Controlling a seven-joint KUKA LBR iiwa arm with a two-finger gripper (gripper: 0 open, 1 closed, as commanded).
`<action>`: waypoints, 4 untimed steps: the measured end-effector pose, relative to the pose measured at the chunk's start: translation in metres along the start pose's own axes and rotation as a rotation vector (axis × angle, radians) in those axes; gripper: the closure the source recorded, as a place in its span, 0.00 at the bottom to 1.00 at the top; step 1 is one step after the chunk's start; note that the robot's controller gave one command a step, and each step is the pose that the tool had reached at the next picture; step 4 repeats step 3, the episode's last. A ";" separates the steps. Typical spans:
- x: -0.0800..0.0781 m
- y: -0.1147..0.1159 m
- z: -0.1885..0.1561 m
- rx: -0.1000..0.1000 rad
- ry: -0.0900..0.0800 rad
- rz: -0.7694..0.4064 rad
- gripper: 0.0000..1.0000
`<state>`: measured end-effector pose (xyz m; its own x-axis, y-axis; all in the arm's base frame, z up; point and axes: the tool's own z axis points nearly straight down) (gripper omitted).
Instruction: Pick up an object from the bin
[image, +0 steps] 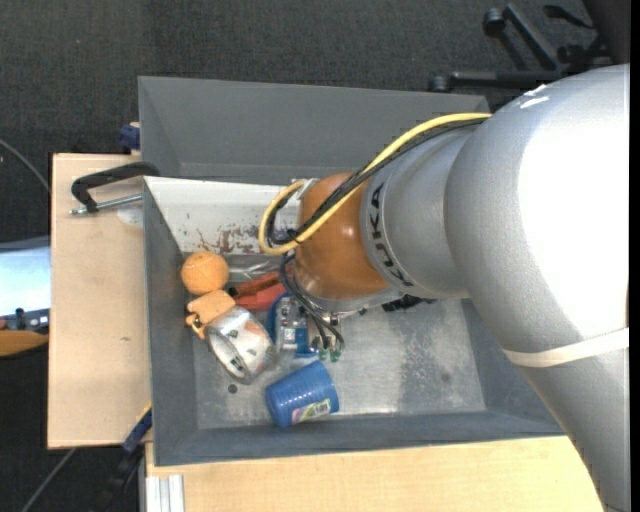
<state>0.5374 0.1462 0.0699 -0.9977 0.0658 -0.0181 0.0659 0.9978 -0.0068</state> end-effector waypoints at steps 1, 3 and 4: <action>0.000 0.000 0.000 0.000 0.000 0.000 1.00; 0.000 0.000 0.000 0.000 0.000 0.000 1.00; 0.000 0.000 0.000 0.000 0.000 0.000 1.00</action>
Offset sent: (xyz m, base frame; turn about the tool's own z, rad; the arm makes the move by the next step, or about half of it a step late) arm 0.0000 0.0000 0.0000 0.0000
